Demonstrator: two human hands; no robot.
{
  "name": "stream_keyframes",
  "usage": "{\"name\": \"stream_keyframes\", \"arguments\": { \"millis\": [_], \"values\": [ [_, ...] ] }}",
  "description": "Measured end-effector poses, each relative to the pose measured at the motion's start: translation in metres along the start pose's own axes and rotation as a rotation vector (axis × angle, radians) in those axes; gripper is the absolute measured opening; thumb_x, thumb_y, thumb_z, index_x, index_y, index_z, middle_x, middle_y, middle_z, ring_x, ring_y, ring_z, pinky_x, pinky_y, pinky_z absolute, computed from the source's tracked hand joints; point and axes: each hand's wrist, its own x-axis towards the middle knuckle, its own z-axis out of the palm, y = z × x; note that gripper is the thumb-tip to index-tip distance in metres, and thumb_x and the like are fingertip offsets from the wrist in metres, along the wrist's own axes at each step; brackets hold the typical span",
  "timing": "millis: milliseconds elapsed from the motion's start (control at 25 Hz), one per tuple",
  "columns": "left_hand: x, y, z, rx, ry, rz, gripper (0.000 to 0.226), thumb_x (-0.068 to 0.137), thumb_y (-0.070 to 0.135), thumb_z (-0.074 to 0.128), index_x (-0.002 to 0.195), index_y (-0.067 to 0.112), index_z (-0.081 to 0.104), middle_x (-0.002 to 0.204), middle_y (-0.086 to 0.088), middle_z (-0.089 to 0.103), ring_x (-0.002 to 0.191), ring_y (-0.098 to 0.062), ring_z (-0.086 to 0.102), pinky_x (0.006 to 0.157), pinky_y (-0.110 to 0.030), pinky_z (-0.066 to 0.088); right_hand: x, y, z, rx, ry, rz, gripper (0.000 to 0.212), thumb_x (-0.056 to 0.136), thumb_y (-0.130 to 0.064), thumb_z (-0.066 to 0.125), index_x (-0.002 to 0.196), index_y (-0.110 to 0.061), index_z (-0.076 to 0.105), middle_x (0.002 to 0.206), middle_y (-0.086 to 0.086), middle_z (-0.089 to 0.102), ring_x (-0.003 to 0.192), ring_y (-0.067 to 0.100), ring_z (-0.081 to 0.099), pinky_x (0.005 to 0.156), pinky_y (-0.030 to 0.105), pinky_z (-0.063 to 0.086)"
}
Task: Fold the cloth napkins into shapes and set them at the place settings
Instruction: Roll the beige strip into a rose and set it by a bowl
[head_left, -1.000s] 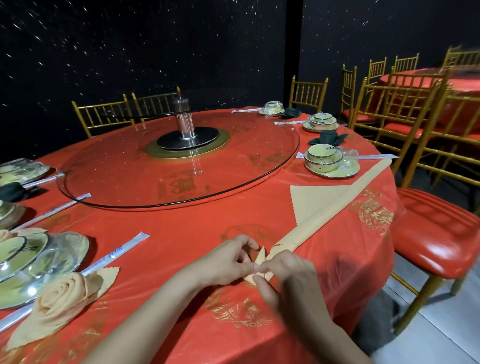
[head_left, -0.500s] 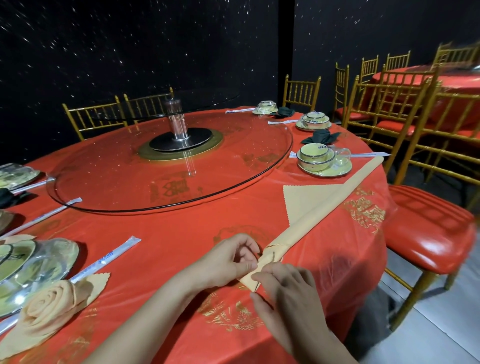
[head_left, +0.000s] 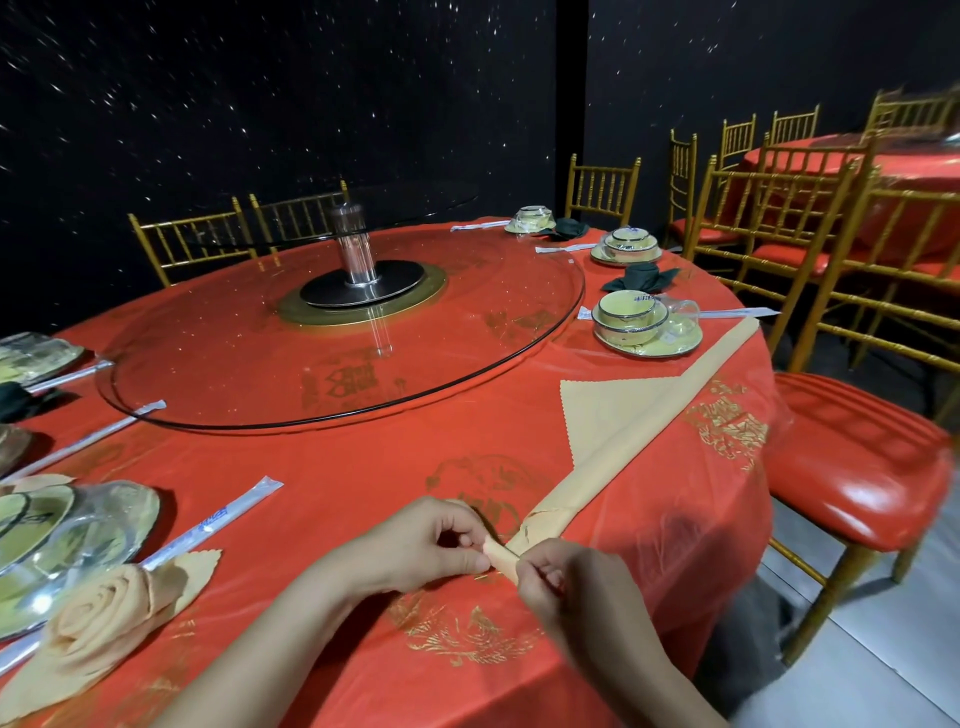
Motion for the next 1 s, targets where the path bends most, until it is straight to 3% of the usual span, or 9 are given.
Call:
{"name": "stream_keyframes", "arguments": {
  "millis": [120,200,280,400,600,680,800,880,1000],
  "values": [
    [0.009,0.009,0.003,0.091,-0.040,-0.099,0.023,0.086,0.025,0.064,0.078,0.004,0.066,0.075,0.001,0.055,0.065,0.000,0.048,0.064,-0.019,0.039,-0.003,0.007,0.002,-0.137,0.120,-0.058,0.032,0.072,-0.052,0.041,0.069,-0.026,0.059,0.049,-0.017,0.050,0.053,0.007,0.052,0.063,0.028,0.039],
    [0.016,0.013,0.006,0.173,-0.062,-0.171,0.033,0.081,0.036,0.056,0.074,0.005,0.063,0.074,-0.009,0.058,0.067,-0.011,0.048,0.064,-0.030,0.042,-0.004,0.013,0.005,-0.184,0.212,-0.151,0.019,0.072,-0.049,0.049,0.074,-0.032,0.057,0.060,-0.016,0.056,0.059,0.004,0.057,0.064,0.027,0.038],
    [0.021,0.018,0.009,0.315,-0.040,-0.228,0.025,0.083,0.037,0.055,0.076,0.013,0.061,0.086,-0.013,0.064,0.073,-0.018,0.054,0.069,-0.034,0.044,-0.005,0.017,0.008,-0.201,0.226,-0.260,0.021,0.070,-0.051,0.055,0.080,-0.033,0.058,0.070,-0.013,0.059,0.067,0.008,0.058,0.069,0.027,0.032],
    [0.021,0.024,0.012,0.454,0.073,-0.193,0.011,0.086,0.037,0.059,0.084,0.028,0.055,0.095,0.000,0.061,0.080,-0.014,0.054,0.069,-0.027,0.041,-0.004,0.017,0.011,-0.263,0.192,-0.277,0.023,0.069,-0.050,0.052,0.072,-0.031,0.064,0.064,-0.012,0.058,0.064,0.009,0.059,0.068,0.026,0.028],
    [0.010,0.017,0.006,0.063,0.066,-0.033,0.024,0.078,0.019,0.076,0.096,0.031,0.065,0.102,0.000,0.059,0.083,-0.005,0.052,0.078,-0.015,0.041,0.005,0.018,0.005,-0.102,0.113,-0.082,0.025,0.074,-0.040,0.049,0.058,-0.022,0.054,0.047,-0.013,0.046,0.048,0.001,0.043,0.058,0.026,0.029],
    [0.013,0.016,0.011,0.071,0.077,0.035,0.016,0.081,0.018,0.072,0.096,0.023,0.070,0.100,0.000,0.062,0.087,-0.006,0.054,0.082,-0.018,0.043,0.007,0.022,0.002,-0.031,0.052,-0.036,0.031,0.077,-0.043,0.044,0.063,-0.017,0.052,0.053,-0.016,0.048,0.051,0.008,0.041,0.059,0.029,0.030],
    [0.026,0.024,0.017,0.229,0.105,-0.004,0.012,0.089,0.024,0.063,0.099,0.020,0.068,0.095,0.006,0.067,0.089,-0.008,0.059,0.083,-0.026,0.044,0.008,0.028,0.002,-0.131,0.227,-0.104,0.027,0.078,-0.048,0.045,0.063,-0.028,0.056,0.051,-0.018,0.046,0.054,0.002,0.051,0.058,0.028,0.036],
    [0.036,0.029,0.017,0.259,0.107,-0.054,0.019,0.090,0.027,0.061,0.108,0.021,0.061,0.090,0.009,0.064,0.083,-0.009,0.058,0.076,-0.022,0.042,0.007,0.028,0.002,-0.190,0.304,-0.147,0.021,0.076,-0.051,0.047,0.079,-0.034,0.059,0.066,-0.019,0.056,0.065,0.003,0.059,0.061,0.025,0.037],
    [0.050,0.029,0.014,0.247,0.074,-0.138,0.027,0.090,0.031,0.061,0.112,0.020,0.052,0.079,0.013,0.059,0.074,-0.009,0.054,0.065,-0.020,0.039,0.004,0.037,0.003,-0.212,0.304,-0.264,0.031,0.071,-0.052,0.053,0.095,-0.033,0.051,0.082,-0.014,0.062,0.074,0.009,0.060,0.068,0.028,0.032]
  ]
}}
